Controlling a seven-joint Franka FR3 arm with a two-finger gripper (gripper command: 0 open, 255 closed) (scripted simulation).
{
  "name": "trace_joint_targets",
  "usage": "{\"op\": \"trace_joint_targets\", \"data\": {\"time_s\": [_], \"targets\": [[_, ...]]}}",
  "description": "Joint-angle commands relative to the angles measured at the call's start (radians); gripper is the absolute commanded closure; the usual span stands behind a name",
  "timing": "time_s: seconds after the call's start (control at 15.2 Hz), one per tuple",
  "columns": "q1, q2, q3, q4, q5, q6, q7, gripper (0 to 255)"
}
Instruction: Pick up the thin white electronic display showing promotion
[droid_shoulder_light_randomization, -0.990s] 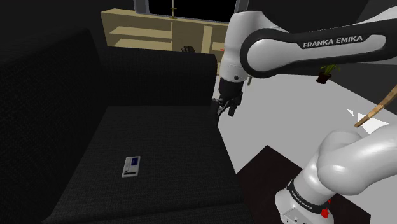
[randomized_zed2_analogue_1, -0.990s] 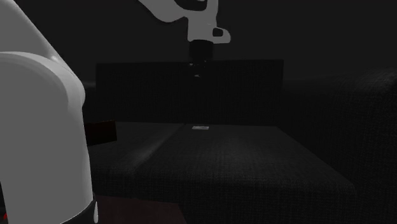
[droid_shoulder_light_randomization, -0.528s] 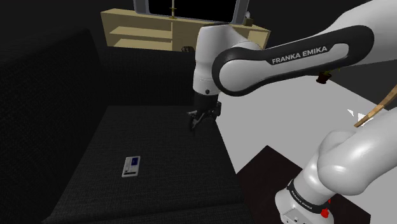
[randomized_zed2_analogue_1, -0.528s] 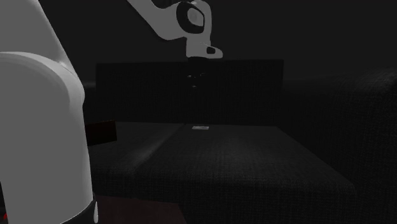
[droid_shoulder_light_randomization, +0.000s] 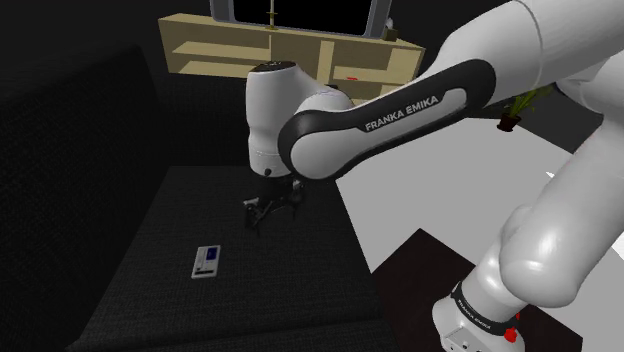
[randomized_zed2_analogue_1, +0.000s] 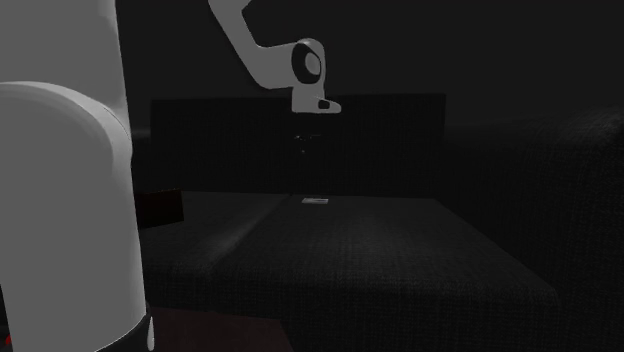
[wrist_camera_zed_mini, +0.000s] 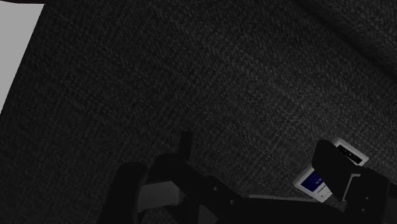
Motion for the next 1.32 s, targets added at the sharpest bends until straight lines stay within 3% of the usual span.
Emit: {"op": "trace_joint_targets", "data": {"time_s": [0.0, 0.33, 0.73, 1.25], "targets": [[0.017, 0.080, 0.019, 0.057, -0.054, 0.010, 0.074, 0], [0.099, 0.300, 0.020, 0.244, -0.198, -0.001, 0.239, 0], [0.240, 0.560, -0.026, 0.530, -0.326, -0.066, 0.370, 0], [0.256, 0.618, -0.047, 0.512, -0.356, 0.005, 0.390, 0]]}}
